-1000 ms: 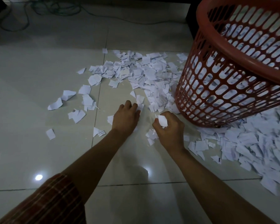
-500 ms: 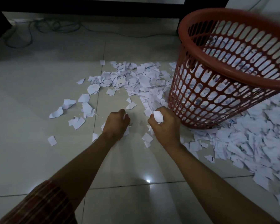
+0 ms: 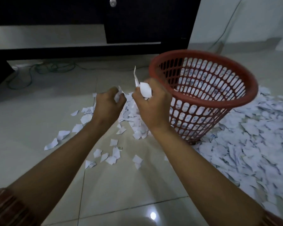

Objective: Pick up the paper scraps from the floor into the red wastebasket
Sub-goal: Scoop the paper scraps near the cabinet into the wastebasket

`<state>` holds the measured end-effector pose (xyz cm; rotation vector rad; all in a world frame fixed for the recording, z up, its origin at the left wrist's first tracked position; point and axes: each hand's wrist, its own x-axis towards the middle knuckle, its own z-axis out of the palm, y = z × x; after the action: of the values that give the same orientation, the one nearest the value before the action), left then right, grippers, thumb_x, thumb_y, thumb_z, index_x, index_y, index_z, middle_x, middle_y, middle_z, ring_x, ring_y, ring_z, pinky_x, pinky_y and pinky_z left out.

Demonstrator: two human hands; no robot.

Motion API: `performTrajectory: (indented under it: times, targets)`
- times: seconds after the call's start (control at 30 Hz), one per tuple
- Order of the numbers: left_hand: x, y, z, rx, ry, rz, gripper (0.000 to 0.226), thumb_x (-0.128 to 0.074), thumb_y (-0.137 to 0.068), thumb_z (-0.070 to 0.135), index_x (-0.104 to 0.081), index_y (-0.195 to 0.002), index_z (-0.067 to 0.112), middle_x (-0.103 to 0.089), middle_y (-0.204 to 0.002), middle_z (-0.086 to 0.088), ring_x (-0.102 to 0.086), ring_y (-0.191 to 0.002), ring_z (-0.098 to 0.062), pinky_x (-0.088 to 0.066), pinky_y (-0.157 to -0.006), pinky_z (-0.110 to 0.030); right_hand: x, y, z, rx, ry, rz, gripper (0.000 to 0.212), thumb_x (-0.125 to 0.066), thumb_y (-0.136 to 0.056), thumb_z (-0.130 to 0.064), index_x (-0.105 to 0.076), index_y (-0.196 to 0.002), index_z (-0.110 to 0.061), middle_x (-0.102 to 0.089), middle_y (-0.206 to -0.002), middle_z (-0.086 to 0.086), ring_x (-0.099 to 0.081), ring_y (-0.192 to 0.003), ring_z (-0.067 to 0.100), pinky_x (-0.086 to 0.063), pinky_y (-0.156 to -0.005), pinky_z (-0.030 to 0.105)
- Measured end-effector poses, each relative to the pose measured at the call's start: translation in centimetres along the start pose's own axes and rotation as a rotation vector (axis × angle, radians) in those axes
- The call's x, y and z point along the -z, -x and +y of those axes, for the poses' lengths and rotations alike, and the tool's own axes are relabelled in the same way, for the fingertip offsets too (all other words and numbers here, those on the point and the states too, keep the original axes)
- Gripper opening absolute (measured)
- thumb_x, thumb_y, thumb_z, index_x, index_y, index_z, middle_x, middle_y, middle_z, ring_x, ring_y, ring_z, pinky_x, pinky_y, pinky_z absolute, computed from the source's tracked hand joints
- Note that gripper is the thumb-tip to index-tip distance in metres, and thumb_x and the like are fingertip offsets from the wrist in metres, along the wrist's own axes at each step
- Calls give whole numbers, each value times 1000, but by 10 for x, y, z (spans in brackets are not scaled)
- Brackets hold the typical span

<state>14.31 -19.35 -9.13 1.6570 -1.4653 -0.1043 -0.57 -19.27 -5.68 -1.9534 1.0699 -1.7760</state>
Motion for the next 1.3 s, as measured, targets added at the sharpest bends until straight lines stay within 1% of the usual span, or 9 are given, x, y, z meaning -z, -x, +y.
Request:
performTrajectory:
  times: [0.3,0.43,0.53,0.67,0.9,1.0,1.1,1.17,1.3]
  targets:
    - [-3,-47,92,-213,136,38,32,-56,-92,22,-50,-69,0,-49,-60,-13,-38,-50,-16,-32,-48,-29,61,-83,0,16,139,101,10,-67,-80,-15,-61,-81,-8,-59,-69,0,-50,-59,9,-32,-51,7]
    - [-16,-61,129,-269,249,40,34,-57,-92,19,-45,-65,2,-40,-54,4,-39,-48,-7,-28,-43,-14,94,-104,23,-102,292,11,15,-66,-82,-21,-54,-77,-14,-53,-67,-3,-48,-59,11,-30,-50,10]
    - [-29,-69,149,-307,268,33,32,-57,-92,17,-48,-66,1,-44,-55,2,-42,-50,-7,-31,-43,-16,112,-113,45,-341,465,-287,35,-65,-86,-40,-59,-110,-15,-63,-105,5,-60,-95,22,-48,-75,27]
    - [-48,-74,174,-324,310,31,30,-56,-93,14,-48,-66,3,-45,-54,1,-43,-49,-6,-30,-42,-15,125,-109,54,-556,556,-501,69,-63,-85,-55,-41,-141,-22,-42,-145,10,-43,-130,31,-42,-103,48]
    - [-77,-89,189,-219,238,-162,32,-48,-99,30,-66,-86,8,-65,-73,-1,-62,-63,-11,-50,-58,-30,134,-113,61,-420,554,-216,32,-62,-90,-33,-58,-120,-21,-52,-129,8,-46,-122,29,-38,-99,36]
    - [-87,-88,185,-109,149,-417,25,-51,-99,32,-65,-110,15,-65,-82,6,-64,-71,-5,-53,-58,-21,138,-115,63,-412,517,-132,15,-62,-89,-26,-62,-104,-24,-54,-114,2,-54,-108,27,-47,-95,40]
    - [-91,-86,176,-137,128,-371,31,-61,-93,23,-58,-124,17,-65,-108,3,-63,-92,-5,-52,-71,-16,139,-116,61,-370,478,-88,6,-63,-89,-18,-64,-92,-23,-54,-96,-8,-55,-91,10,-45,-81,20]
    - [-90,-85,172,-154,171,-320,35,-65,-90,17,-56,-124,19,-61,-116,3,-60,-101,-8,-52,-82,-21,138,-116,59,-359,450,-84,7,-63,-89,-15,-64,-87,-22,-60,-91,-9,-53,-76,-1,-37,-67,8]
    - [-82,-86,172,-187,171,-312,2,-64,-91,18,-64,-93,17,-63,-81,10,-63,-72,-1,-48,-58,-5,127,-113,56,-330,416,-81,5,-65,-87,-14,-68,-86,-18,-66,-83,-6,-59,-70,2,-43,-61,11]
